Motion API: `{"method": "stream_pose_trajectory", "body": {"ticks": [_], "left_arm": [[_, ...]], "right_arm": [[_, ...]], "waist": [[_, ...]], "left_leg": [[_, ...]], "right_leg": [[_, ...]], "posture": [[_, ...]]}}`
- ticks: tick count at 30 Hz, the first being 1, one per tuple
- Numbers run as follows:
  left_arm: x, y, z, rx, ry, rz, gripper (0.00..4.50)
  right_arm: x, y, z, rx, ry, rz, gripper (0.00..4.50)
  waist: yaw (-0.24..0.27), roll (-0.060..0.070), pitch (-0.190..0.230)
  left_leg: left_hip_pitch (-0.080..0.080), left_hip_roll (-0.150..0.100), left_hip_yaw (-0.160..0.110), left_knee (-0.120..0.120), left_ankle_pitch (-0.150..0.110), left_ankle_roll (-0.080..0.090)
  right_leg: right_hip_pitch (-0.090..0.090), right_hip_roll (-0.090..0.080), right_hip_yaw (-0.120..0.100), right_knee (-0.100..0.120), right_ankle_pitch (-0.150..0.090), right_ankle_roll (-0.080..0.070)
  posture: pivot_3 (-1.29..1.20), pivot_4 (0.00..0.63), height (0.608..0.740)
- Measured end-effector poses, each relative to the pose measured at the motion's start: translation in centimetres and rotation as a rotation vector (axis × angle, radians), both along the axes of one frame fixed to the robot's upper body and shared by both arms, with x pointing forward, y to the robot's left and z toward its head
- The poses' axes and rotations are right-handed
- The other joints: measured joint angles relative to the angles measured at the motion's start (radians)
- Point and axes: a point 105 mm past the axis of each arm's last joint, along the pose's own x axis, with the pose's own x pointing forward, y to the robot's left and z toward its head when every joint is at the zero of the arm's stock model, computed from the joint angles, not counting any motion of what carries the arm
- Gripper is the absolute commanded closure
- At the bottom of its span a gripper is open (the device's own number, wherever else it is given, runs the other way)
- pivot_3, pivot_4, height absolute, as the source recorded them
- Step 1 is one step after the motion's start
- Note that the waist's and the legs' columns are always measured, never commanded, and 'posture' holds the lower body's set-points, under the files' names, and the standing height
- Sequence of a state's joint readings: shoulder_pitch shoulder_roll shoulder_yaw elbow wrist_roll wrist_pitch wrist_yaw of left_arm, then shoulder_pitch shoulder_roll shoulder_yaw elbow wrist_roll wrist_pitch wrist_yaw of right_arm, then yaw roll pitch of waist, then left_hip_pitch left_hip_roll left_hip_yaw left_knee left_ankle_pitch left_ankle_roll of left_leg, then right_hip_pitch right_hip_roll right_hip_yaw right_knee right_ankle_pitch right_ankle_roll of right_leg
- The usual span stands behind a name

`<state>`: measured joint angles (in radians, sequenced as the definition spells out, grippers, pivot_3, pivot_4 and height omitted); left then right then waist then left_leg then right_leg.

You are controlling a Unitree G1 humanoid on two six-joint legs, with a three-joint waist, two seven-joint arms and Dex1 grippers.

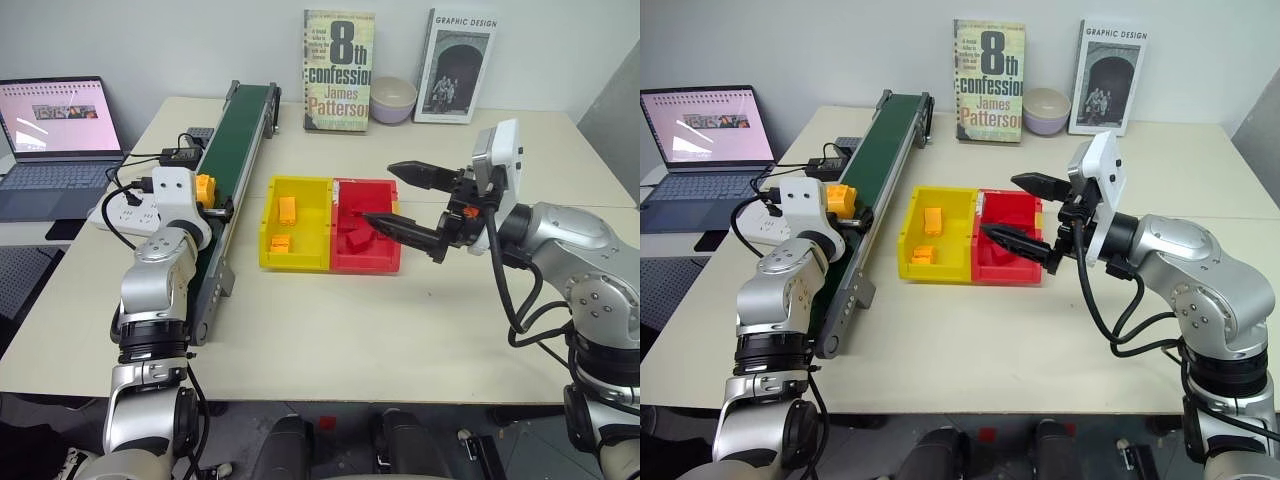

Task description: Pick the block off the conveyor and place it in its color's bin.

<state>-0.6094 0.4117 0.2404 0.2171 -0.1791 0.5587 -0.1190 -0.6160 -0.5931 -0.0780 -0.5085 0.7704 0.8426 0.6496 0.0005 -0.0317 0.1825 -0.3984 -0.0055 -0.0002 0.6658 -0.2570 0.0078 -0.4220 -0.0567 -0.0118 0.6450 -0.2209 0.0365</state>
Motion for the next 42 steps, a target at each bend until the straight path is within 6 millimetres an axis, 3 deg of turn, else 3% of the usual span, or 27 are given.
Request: {"method": "stream_pose_trajectory", "body": {"ticks": [6,13,17,19,22,23,27,31,33,36,42], "left_arm": [[-0.4,0.5,0.0,-0.014,-0.005,0.026,1.72],[-2.4,1.2,-0.3,-0.045,0.028,0.099,2.96],[-2.6,1.6,0.3,-0.051,0.031,0.118,2.96],[-1.9,1.0,1.7,-0.03,0.005,0.07,2.96],[-0.5,-2.1,5.6,0.015,-0.072,-0.131,2.96],[-0.1,-4.6,7.2,0.048,-0.101,-0.261,2.96],[0.8,-10.2,5.3,0.132,0.02,-0.571,2.96],[1.1,-12.8,4.3,0.211,0.061,-0.727,2.96],[1.3,-13.5,3.6,0.212,0.076,-0.763,2.96],[1.9,-14.3,2.6,0.224,0.101,-0.791,2.24],[2.9,-13.0,2.2,0.259,0.133,-0.746,1.0]], "right_arm": [[0.0,-0.1,0.0,-0.004,0.001,-0.004,0.0],[0.1,-0.2,-0.1,-0.002,0.005,-0.002,0.0],[0.1,-0.2,-0.1,-0.003,0.004,-0.003,0.0],[0.1,-0.2,-0.2,-0.009,0.003,-0.008,0.0],[0.1,-0.6,-0.4,-0.037,-0.005,-0.035,0.0],[-0.1,-0.7,-0.7,-0.051,-0.011,-0.055,0.0],[-0.6,-1.2,-1.6,-0.068,-0.004,-0.146,0.0],[-1.0,-1.2,-2.1,-0.075,-0.007,-0.208,0.0],[-1.1,-1.2,-2.5,-0.071,0.003,-0.227,0.0],[-1.3,-1.0,-2.5,-0.062,0.005,-0.244,0.0],[-1.4,-1.3,-2.3,-0.069,0.0,-0.264,0.0]], "waist": [[0.0,0.0,0.0],[-0.001,0.0,0.0],[0.0,0.0,0.0],[0.002,0.0,0.0],[0.01,0.0,0.0],[0.009,0.0,0.0],[0.006,0.0,0.0],[-0.002,0.0,0.0],[-0.004,0.0,0.0],[-0.001,0.0,0.0],[-0.002,0.0,0.0]], "left_leg": [[0.0,0.0,0.0,0.0,0.0,0.0],[0.0,0.0,0.0,0.0,0.0,0.0],[0.0,0.0,-0.001,0.0,0.0,0.0],[-0.001,0.0,-0.001,0.001,0.0,0.0],[-0.001,-0.001,0.0,0.001,0.0,0.0],[-0.001,-0.002,0.003,0.0,0.0,0.0],[-0.002,-0.001,0.0,-0.001,0.0,0.0],[-0.001,-0.001,0.002,-0.001,0.0,0.0],[-0.001,0.0,0.002,-0.001,0.0,0.0],[-0.001,-0.001,0.002,0.0,0.0,0.0],[-0.002,-0.001,0.002,0.0,0.0,0.0]], "right_leg": [[0.0,0.0,0.0,0.0,0.0,0.0],[0.0,-0.001,0.0,0.0,0.0,0.0],[0.0,0.0,0.0,0.0,0.0,0.0],[0.0,0.001,-0.001,0.0,0.0,0.0],[0.0,0.001,-0.002,-0.001,0.0,0.0],[0.0,0.001,-0.001,-0.002,0.0,0.0],[-0.001,0.002,-0.001,-0.001,0.0,0.0],[-0.001,0.002,0.0,-0.001,0.0,0.0],[-0.001,0.002,0.0,-0.001,0.0,0.0],[-0.001,0.003,-0.001,-0.001,0.0,0.001],[-0.001,0.003,-0.001,-0.001,0.0,0.001]], "posture": [[0.0,0.15,0.74],[0.0,0.15,0.74],[0.0,0.15,0.74],[0.0,0.15,0.74],[0.0,0.15,0.74],[0.0,0.15,0.74],[0.0,0.15,0.74],[0.0,0.15,0.74],[0.0,0.15,0.74],[0.0,0.15,0.74],[0.0,0.15,0.74]]}}
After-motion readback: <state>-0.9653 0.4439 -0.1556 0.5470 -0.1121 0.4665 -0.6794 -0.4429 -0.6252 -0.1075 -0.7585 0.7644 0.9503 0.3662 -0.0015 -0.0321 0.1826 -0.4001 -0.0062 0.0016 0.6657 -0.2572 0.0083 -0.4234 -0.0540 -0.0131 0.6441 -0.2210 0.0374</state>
